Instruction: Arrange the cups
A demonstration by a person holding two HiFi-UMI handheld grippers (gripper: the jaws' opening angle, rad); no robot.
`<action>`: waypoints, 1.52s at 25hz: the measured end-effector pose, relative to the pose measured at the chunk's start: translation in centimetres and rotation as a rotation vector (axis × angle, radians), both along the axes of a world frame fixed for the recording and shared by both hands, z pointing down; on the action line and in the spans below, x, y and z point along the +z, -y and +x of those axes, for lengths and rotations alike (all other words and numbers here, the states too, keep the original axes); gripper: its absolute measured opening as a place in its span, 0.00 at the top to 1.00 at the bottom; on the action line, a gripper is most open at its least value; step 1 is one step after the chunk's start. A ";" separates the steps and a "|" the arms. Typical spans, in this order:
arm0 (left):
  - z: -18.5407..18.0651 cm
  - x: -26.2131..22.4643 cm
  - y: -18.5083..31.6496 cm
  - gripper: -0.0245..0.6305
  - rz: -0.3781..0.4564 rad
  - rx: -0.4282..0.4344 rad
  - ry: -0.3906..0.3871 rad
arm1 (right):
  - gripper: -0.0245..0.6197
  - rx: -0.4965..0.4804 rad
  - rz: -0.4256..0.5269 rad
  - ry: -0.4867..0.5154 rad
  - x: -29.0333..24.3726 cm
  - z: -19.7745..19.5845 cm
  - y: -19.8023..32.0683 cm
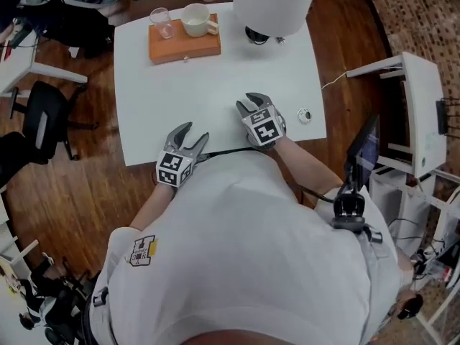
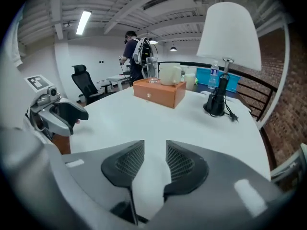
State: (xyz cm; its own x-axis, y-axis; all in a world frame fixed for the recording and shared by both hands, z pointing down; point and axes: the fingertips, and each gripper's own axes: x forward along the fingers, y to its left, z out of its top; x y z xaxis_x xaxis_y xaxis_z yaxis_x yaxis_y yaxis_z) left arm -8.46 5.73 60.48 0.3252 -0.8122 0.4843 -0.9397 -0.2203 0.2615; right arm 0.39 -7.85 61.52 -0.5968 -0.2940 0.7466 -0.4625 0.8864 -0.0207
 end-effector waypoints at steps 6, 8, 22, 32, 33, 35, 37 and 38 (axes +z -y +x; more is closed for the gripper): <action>2.6 1.9 -0.5 0.57 -0.080 0.131 0.039 | 0.96 0.097 -0.023 0.012 1.5 4.3 -2.8; 3.2 2.2 -0.5 0.58 -0.101 0.168 0.058 | 0.96 0.117 -0.028 0.030 1.6 4.8 -3.2; 7.6 2.7 3.1 0.58 -0.171 0.280 0.135 | 0.96 0.164 -0.049 0.103 1.0 9.1 0.5; 11.0 3.2 5.6 0.58 -0.154 0.200 0.142 | 0.96 0.107 -0.040 0.123 1.1 12.3 3.2; 11.2 3.3 5.5 0.58 -0.157 0.196 0.140 | 0.96 0.102 -0.043 0.124 1.2 12.4 3.1; 11.4 3.5 5.5 0.58 -0.155 0.187 0.131 | 0.96 0.088 -0.047 0.124 1.3 12.4 3.2; 11.3 3.6 5.7 0.58 -0.152 0.174 0.122 | 0.96 0.078 -0.046 0.125 1.2 12.3 3.5; 11.3 3.6 5.8 0.58 -0.152 0.168 0.119 | 0.96 0.073 -0.046 0.126 1.2 12.2 3.7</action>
